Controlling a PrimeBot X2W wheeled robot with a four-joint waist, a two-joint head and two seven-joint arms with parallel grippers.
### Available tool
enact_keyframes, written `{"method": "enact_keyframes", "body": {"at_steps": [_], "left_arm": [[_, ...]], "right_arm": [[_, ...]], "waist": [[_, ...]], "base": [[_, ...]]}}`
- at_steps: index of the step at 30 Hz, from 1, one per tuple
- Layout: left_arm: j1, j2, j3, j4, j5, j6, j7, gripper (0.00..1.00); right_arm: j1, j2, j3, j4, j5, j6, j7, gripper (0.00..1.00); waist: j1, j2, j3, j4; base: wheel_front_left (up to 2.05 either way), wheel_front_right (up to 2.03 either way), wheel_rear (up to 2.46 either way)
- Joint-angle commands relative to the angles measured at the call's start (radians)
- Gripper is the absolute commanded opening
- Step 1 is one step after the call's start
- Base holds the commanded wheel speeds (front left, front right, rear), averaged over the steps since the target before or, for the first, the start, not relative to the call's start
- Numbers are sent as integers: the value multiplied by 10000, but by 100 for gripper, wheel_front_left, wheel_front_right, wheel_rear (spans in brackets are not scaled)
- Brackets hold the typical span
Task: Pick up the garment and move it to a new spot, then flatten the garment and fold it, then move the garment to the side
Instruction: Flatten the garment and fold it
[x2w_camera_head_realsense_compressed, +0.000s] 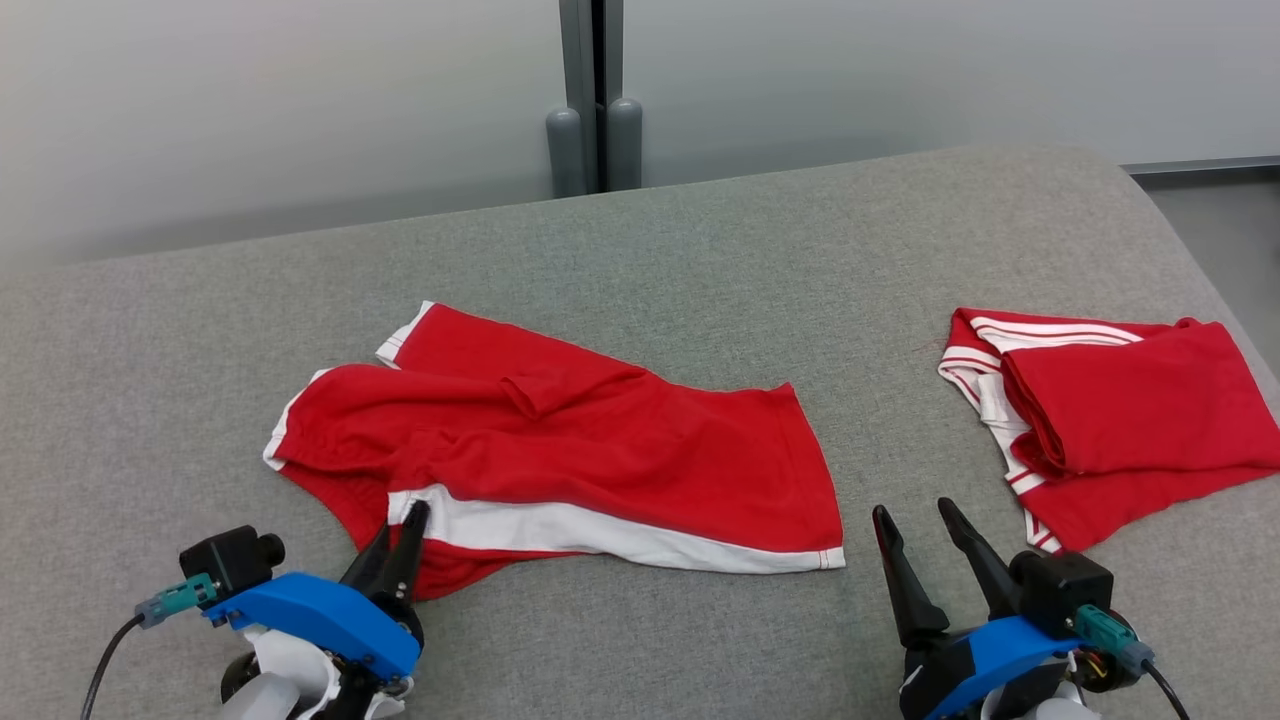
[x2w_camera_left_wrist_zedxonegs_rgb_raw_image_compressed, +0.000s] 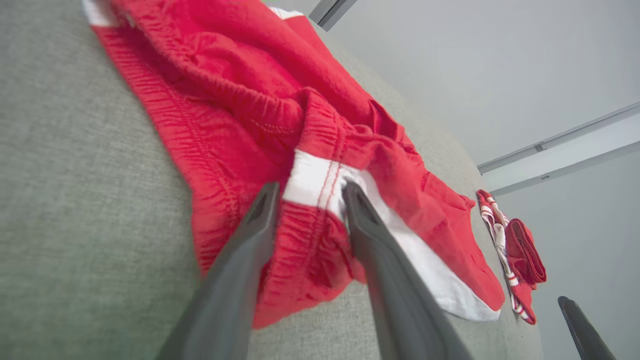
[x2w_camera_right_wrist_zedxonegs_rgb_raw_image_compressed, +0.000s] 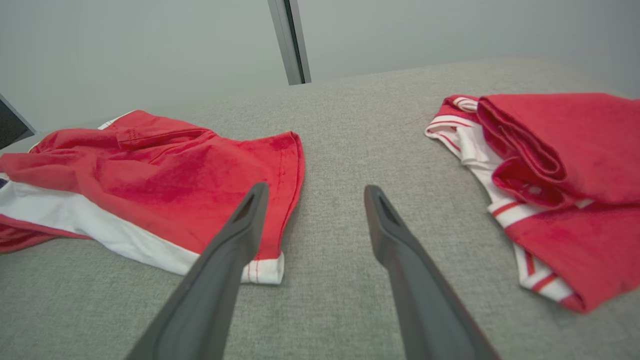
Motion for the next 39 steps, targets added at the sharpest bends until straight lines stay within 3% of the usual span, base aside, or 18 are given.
{"method": "enact_keyframes", "body": {"at_steps": [1, 6, 18, 28, 29, 30, 31, 39], "left_arm": [[-176, 96, -86, -5, 51, -73, -84, 0], [-335, 193, -309, -59, 151, -73, -462, 0], [-512, 73, -809, -97, 306, -75, -932, 0], [-777, 21, -1186, -15, 224, -73, -1021, 0], [-796, 9, -1228, 0, 207, -75, -1017, 0], [-829, -4, -1262, 8, 191, -75, -1019, 0], [-866, -13, -1291, 10, 175, -73, -1029, 0], [-876, 56, -1196, -143, 344, -75, -1084, 0]], "right_arm": [[-61, -22, -16, 21, 39, 1, -29, 100], [13, -21, 14, 295, 94, 1, -30, 100], [-45, -31, 1286, 1452, 1046, 1, -29, 100], [-739, -145, 1377, 2145, 415, 1, -29, 100], [-800, -142, 1401, 2285, 342, 1, -29, 65], [-880, -136, 1385, 2371, 312, 1, -29, 43], [-939, -131, 1404, 2443, 250, 1, -29, 0], [-878, -180, 1062, 1951, 311, 1, -30, 0]], "waist": [[0, -1, -3, 4], [0, -1, -13, 63], [0, -1, 10, 288], [0, -1, 124, 509], [0, -1, 131, 531], [0, -1, 141, 553], [0, -1, 150, 571], [0, -1, -111, 531]], "base": [[0, 0, 0], [0, 0, 0], [0, 0, 0], [0, 0, 0], [0, 0, 0], [0, 0, 0], [0, 0, 0], [0, 0, 0]]}}
